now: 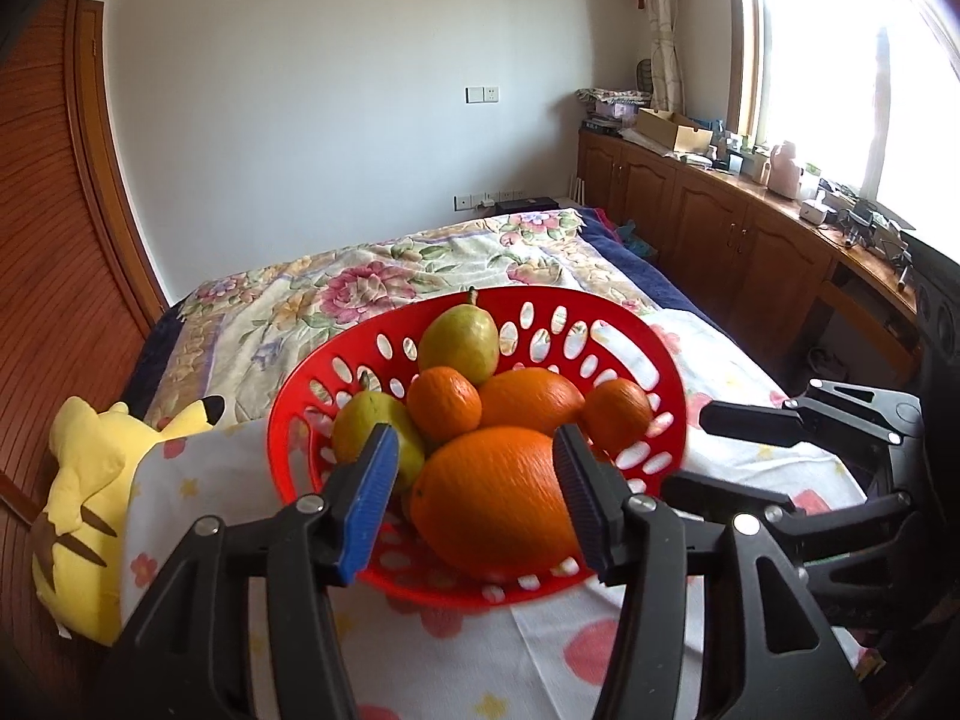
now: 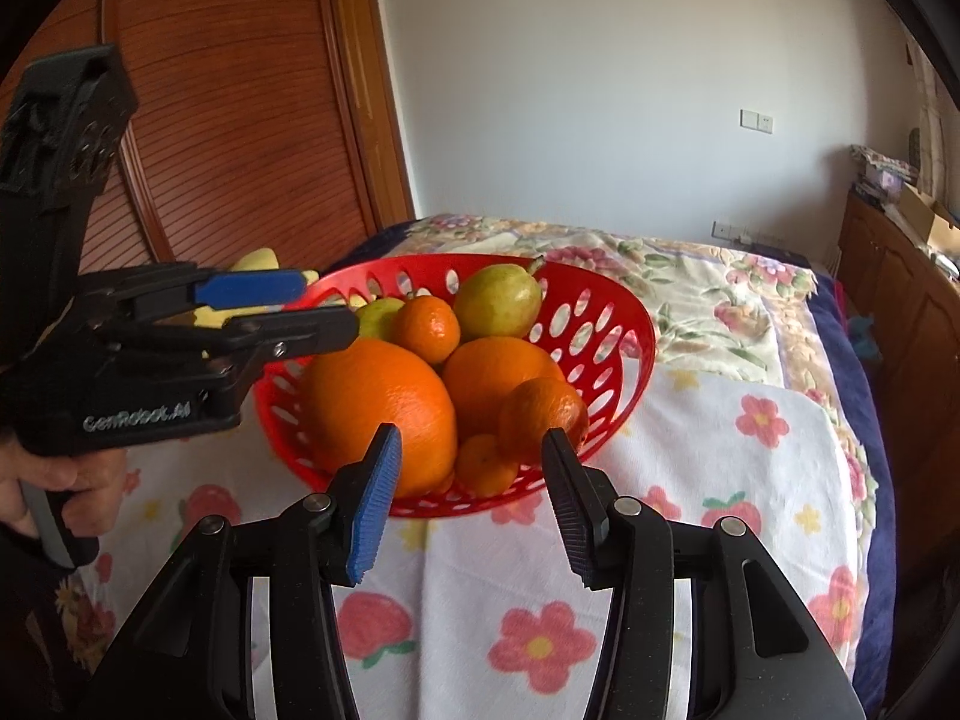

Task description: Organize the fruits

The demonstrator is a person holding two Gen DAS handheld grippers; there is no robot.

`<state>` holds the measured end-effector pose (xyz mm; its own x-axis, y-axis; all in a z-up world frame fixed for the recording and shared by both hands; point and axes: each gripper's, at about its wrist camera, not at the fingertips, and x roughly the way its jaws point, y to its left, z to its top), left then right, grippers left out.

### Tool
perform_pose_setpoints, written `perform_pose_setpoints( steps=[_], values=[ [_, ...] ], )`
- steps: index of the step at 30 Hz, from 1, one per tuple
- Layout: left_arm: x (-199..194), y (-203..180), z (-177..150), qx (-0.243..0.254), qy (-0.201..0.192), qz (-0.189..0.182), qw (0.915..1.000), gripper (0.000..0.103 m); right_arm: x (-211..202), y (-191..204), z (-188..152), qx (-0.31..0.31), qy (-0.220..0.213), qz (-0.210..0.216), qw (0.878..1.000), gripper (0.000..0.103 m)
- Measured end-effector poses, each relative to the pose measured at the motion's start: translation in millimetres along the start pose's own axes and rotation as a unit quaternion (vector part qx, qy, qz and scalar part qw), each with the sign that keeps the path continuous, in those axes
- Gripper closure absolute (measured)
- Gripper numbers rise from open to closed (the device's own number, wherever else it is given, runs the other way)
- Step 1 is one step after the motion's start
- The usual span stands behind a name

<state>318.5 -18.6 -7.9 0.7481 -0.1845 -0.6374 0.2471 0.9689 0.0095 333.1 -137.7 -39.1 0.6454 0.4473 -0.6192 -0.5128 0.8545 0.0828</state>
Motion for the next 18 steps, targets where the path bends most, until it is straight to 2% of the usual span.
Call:
perform_pose_setpoints(
  steps=[9, 13, 16, 18],
  values=[
    [-60.6, -8.0, -22.5, -0.006, -0.028, 0.011, 0.9995, 0.044, -44.1, 22.2, -12.0, 0.004, -0.025, -0.013, 1.000, 0.053],
    [-87.8, -13.1, -33.1, -0.003, -0.048, 0.016, 0.9987, 0.039, -69.7, 37.0, -19.4, 0.000, -0.047, -0.023, 0.999, 0.052],
    [-106.1, -18.3, -41.4, -0.001, -0.063, 0.022, 0.9978, 0.031, -86.8, 47.5, -25.9, 0.000, -0.062, -0.032, 0.998, 0.050],
    [-116.6, -19.5, -47.3, -0.001, -0.075, 0.025, 0.9969, 0.030, -95.7, 51.8, -30.5, 0.003, -0.070, -0.038, 0.997, 0.047]
  ],
)
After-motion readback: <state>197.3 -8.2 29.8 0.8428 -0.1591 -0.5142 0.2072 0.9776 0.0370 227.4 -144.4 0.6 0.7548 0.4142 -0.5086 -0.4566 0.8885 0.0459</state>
